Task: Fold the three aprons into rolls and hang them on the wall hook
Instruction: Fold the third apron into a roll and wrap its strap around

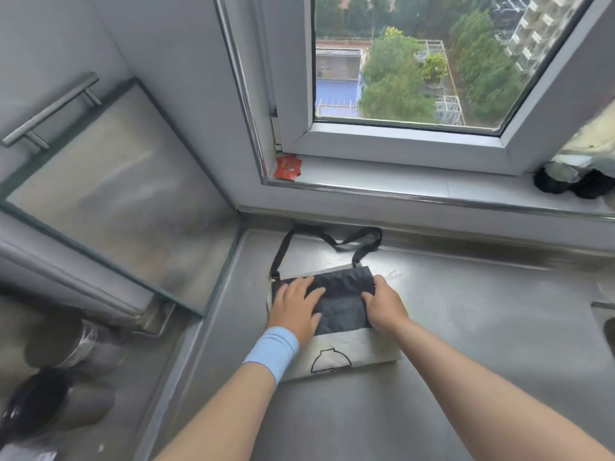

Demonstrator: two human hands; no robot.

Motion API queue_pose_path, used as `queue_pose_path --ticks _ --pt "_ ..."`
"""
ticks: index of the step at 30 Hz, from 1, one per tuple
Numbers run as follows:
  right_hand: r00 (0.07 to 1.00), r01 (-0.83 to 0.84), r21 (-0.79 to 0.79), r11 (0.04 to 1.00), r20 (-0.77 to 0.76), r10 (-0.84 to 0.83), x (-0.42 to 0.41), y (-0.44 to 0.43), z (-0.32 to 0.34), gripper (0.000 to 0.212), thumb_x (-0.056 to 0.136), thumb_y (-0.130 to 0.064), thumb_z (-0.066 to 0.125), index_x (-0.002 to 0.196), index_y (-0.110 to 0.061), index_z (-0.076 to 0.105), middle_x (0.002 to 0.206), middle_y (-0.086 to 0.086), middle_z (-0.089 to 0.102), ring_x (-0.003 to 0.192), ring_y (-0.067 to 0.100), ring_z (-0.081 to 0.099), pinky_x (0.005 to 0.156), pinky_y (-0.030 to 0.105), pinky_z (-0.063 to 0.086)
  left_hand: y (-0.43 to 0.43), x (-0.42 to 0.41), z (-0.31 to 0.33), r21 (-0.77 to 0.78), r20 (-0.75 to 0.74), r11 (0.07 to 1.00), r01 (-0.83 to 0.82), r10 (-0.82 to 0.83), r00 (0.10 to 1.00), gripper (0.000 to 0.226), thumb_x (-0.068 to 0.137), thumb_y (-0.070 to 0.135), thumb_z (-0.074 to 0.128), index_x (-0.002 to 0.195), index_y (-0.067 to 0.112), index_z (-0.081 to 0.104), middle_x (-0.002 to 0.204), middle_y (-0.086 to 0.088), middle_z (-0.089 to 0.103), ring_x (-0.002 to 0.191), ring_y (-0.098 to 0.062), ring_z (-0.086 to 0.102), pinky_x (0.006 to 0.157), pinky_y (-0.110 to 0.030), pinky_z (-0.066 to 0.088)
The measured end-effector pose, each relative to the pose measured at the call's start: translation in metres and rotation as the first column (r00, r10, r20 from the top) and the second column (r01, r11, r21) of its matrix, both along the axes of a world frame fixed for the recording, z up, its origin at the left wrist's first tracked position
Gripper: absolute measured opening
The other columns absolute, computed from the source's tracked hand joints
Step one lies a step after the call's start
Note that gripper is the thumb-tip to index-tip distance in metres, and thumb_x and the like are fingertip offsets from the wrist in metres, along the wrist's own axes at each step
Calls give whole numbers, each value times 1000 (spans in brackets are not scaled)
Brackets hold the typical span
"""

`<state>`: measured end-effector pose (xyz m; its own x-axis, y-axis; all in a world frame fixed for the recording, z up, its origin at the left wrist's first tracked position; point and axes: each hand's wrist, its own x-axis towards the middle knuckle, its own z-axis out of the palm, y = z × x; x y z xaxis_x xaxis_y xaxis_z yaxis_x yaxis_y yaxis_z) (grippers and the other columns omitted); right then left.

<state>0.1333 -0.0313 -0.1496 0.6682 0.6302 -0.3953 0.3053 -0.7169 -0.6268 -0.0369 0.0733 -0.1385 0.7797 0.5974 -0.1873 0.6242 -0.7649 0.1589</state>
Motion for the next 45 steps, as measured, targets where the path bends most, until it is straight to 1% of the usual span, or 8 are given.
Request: queue_pose_path --ticks 8,12,18,27,30,35,39,45 --pt "963 -66 -63 996 259 81 1 23 -8 31 92 -22 55 119 -18 39 112 6 54 94 30 58 77 42 50 2 5 -37 -55 -291 998 -42 24 956 72 92 67 21 149 41 -16 154 2 -34 144 -28 -27 115 -57 -10" --pt "668 -424 -77 902 646 369 -13 20 -11 56 83 -24 51 137 -11 44 141 13 43 125 35 45 92 44 44 1 7 -44 -60 -307 996 -59 38 951 73 92 68 18 147 40 -21 152 2 -39 142 -28 -31 114 -58 -12" --pt "527 -705 -268 657 423 737 -21 -17 -45 76 94 -62 23 156 -23 7 161 -1 -11 150 21 -9 118 38 -7 7 -4 -44 -81 -290 997 -17 -7 957 71 95 64 18 147 37 -22 152 2 -39 141 -24 -34 115 -55 -13" --pt "232 -793 -421 441 462 856 -8 -43 -11 92 69 -67 47 149 -25 27 147 8 35 130 29 37 106 46 33 1 -30 -15 33 -69 995 91 -89 994 29 91 27 51 120 28 47 124 1 38 117 -24 38 93 -32 31" --pt "169 -760 -526 382 408 897 -16 -36 1 78 70 -41 57 141 -22 32 131 3 41 114 26 46 84 42 47 -7 -43 -12 -87 -114 993 75 -85 990 45 83 56 50 120 30 48 119 2 41 113 -22 37 94 -33 34" --pt "477 -691 -393 607 384 791 -25 -22 22 13 82 -25 49 87 -21 60 100 1 64 93 25 60 68 32 45 -7 -60 3 -253 -236 960 119 -181 955 74 69 56 66 135 30 41 128 3 37 119 -20 34 97 -34 40" --pt "736 -635 -294 714 49 675 -13 -22 43 16 72 -24 52 60 -14 50 63 6 57 61 19 50 52 27 35 2 -59 29 -445 -243 890 -102 -10 970 6 83 20 58 81 25 60 88 -2 62 81 -22 55 64 -24 41" --pt "948 -306 -81 949 -119 295 4 -44 42 16 65 -31 67 59 -16 65 54 -10 53 55 10 51 53 24 38 17 -67 33 -670 -166 678 -301 259 952 21 78 37 71 80 17 68 73 2 56 66 -14 49 62 -24 38"
